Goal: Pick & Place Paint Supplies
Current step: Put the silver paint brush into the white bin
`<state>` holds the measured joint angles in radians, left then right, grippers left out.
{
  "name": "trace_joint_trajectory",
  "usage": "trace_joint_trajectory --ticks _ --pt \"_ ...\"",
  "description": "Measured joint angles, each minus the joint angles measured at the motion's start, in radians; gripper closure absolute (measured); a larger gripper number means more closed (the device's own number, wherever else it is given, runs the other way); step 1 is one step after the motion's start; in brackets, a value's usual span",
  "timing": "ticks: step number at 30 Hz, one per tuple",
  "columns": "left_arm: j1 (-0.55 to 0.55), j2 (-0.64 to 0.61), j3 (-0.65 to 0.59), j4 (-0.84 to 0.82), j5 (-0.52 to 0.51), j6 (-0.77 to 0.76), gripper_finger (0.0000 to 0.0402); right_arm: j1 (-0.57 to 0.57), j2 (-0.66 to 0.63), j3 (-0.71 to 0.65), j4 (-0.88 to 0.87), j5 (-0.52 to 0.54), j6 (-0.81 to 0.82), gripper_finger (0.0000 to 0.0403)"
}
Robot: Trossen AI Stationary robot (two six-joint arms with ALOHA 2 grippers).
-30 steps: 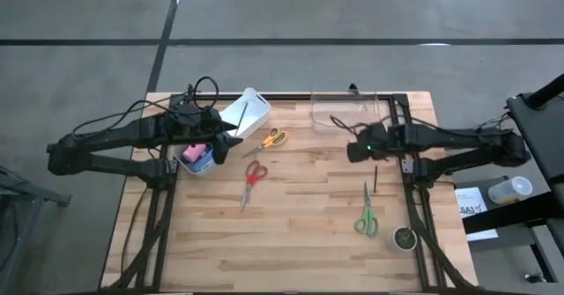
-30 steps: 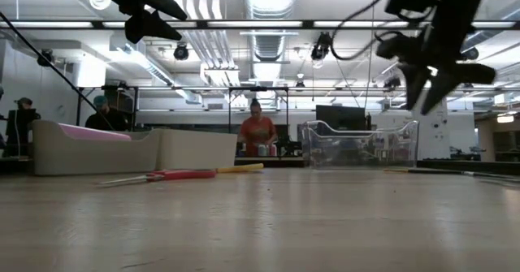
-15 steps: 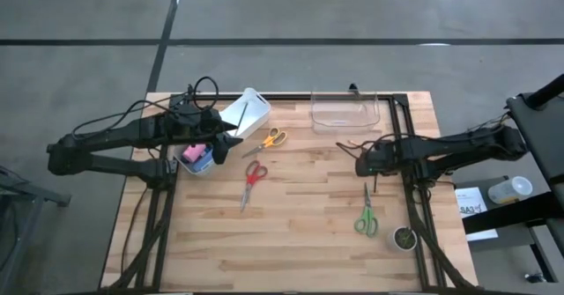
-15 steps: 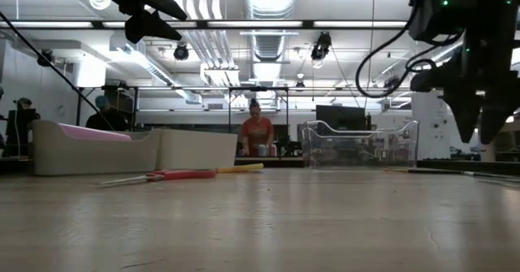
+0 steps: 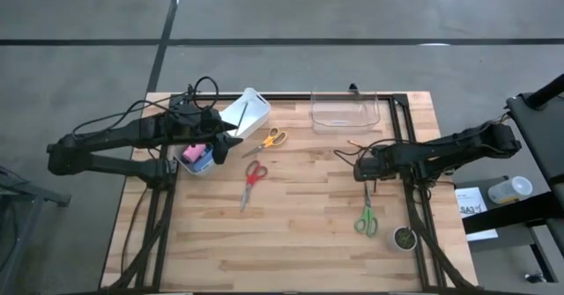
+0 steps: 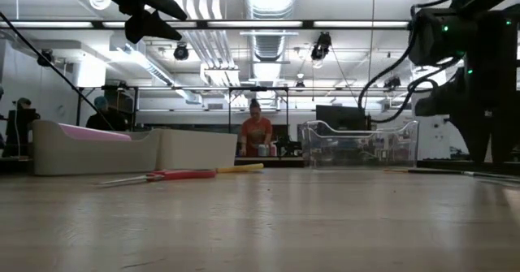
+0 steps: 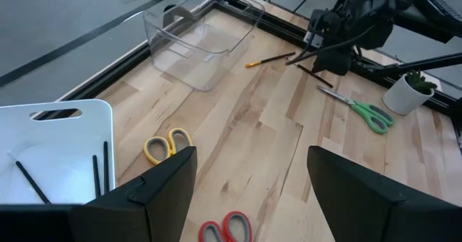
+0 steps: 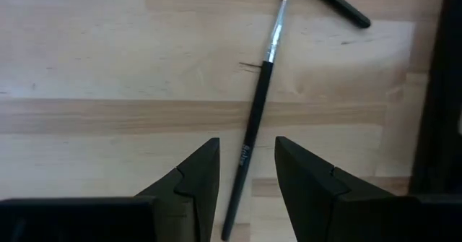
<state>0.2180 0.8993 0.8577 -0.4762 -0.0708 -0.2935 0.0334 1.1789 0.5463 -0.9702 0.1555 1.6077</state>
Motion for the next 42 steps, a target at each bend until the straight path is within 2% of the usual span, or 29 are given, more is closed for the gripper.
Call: trace_joint_trajectory --ticks 14,20,35,38,42 --pt "0.0 0.0 0.0 0.0 0.0 0.0 0.013 0.0 0.069 -0.043 0.052 0.001 0.001 0.0271" --pt "0.0 0.0 0.0 0.0 0.0 0.0 0.013 0.0 0.052 -0.072 0.112 0.006 0.016 0.0271" --pt "0.0 0.0 0.0 0.0 0.0 0.0 0.013 0.0 0.052 -0.069 0.137 0.015 0.035 0.0271" --pt "0.0 0.0 0.0 0.0 0.0 0.0 0.013 0.0 0.053 -0.069 0.14 0.015 0.035 0.0284" --pt "0.0 0.0 0.0 0.0 0.0 0.0 0.013 0.0 0.053 -0.07 0.148 0.017 0.032 0.033"
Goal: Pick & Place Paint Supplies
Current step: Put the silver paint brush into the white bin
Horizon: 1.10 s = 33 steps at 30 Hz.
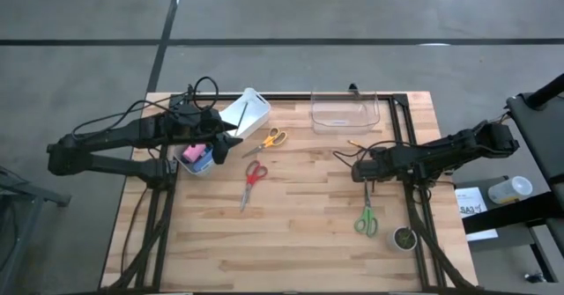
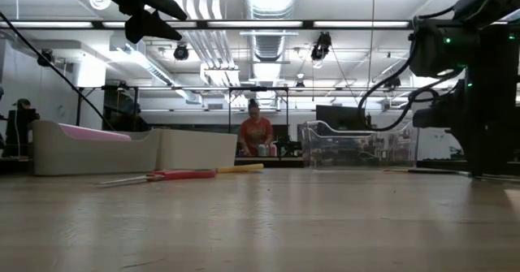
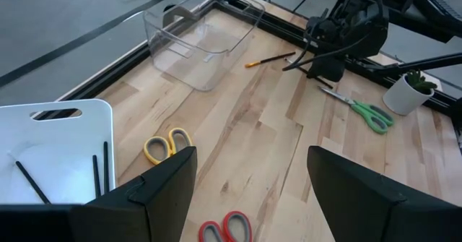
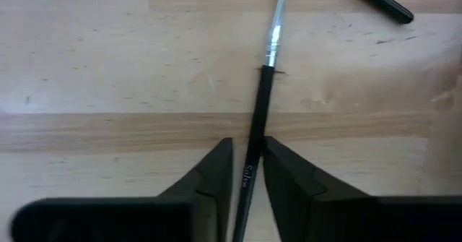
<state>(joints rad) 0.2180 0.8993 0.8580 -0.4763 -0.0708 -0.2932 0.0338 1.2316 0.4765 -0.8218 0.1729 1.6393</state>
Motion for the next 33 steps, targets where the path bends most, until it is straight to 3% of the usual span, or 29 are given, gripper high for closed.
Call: trace_joint_trajectory --ticks 6,33 --pt "0.0 0.0 0.0 0.0 0.0 0.0 0.013 0.002 0.0 0.0 0.006 0.008 -0.016 0.0387" --pt "0.0 0.0 0.0 0.0 0.0 0.0 0.013 0.001 -0.012 0.074 -0.065 -0.002 -0.07 0.0385"
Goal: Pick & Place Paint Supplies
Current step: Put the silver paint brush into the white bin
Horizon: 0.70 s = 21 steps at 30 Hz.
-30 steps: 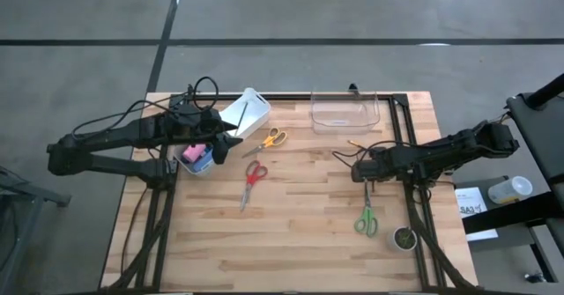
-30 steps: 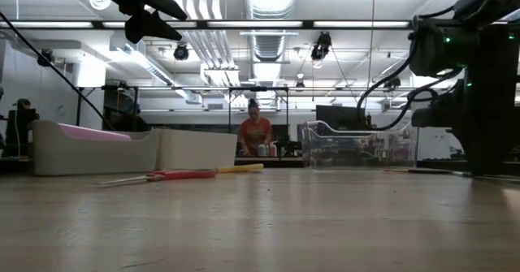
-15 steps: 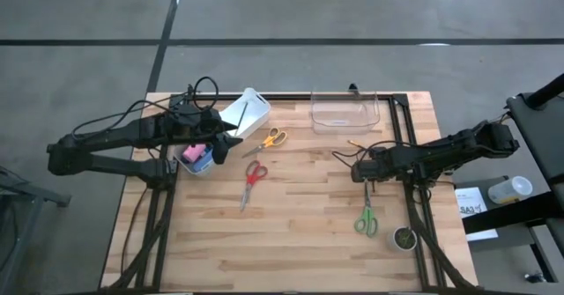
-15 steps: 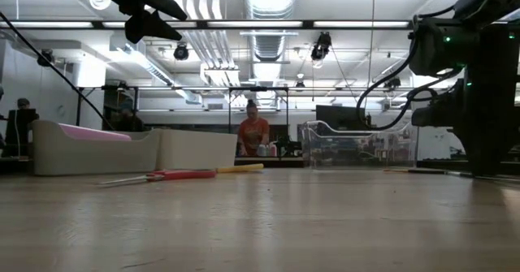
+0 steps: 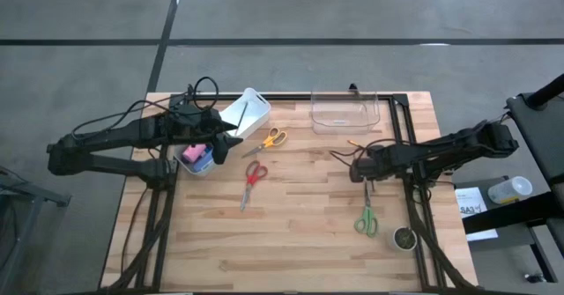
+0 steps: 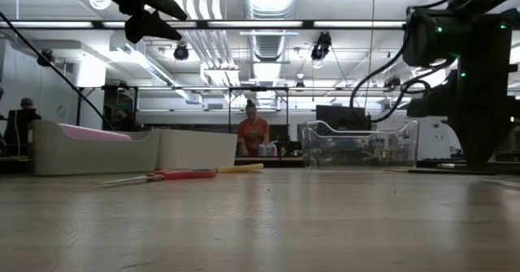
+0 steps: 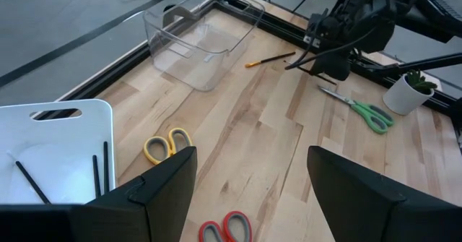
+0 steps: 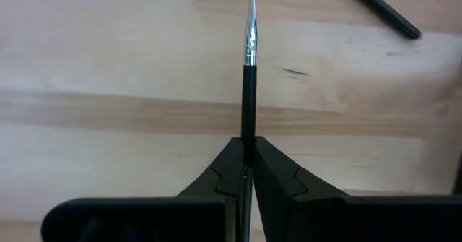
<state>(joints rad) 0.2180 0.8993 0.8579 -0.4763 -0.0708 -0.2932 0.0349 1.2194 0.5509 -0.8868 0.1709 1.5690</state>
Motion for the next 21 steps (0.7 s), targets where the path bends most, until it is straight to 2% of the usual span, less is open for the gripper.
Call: trace_joint_trajectory --ticks 11,17,21 --pt "0.0 0.0 0.0 0.0 0.0 0.0 0.013 0.0 -0.001 0.103 0.001 -0.007 -0.266 0.0385" --pt "0.0 0.0 0.0 0.0 0.0 0.0 0.013 -0.024 -0.002 0.187 0.016 -0.007 -0.526 0.0385" --pt "0.0 0.0 0.0 0.0 0.0 0.0 0.013 -0.055 -0.002 0.234 0.111 -0.007 -0.741 0.0386"
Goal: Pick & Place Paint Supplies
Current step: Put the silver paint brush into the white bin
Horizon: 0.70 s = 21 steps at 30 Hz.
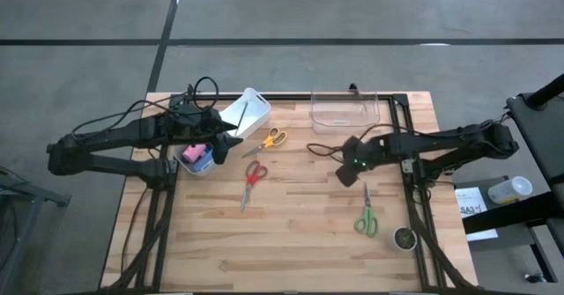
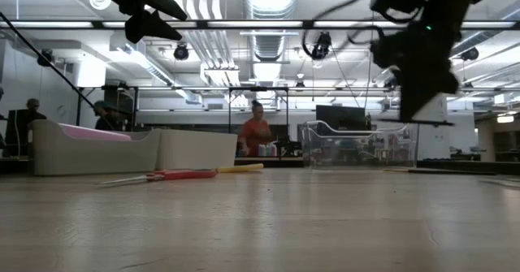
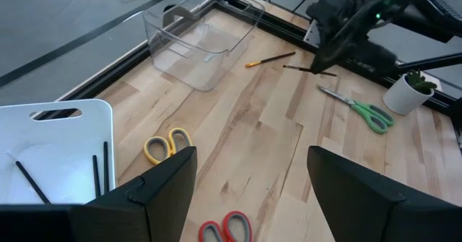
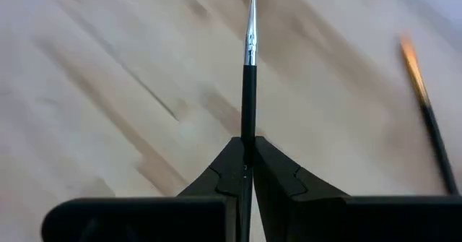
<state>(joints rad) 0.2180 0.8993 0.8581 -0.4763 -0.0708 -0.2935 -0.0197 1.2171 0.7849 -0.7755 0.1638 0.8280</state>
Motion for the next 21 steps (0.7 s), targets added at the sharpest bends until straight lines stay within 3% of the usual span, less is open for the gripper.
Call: trace_joint_trajectory --ticks 6,15,21 --pt "0.0 0.0 0.0 0.0 0.0 0.0 0.013 -0.065 0.0 0.055 0.232 -0.066 -0.406 0.0386" --pt "0.0 0.0 0.0 0.0 0.0 0.0 0.013 -0.2 0.012 0.183 0.34 -0.18 -0.957 0.0386" --pt "0.0 0.0 0.0 0.0 0.0 0.0 0.013 -0.231 0.108 0.284 0.379 -0.217 -1.399 0.0386"
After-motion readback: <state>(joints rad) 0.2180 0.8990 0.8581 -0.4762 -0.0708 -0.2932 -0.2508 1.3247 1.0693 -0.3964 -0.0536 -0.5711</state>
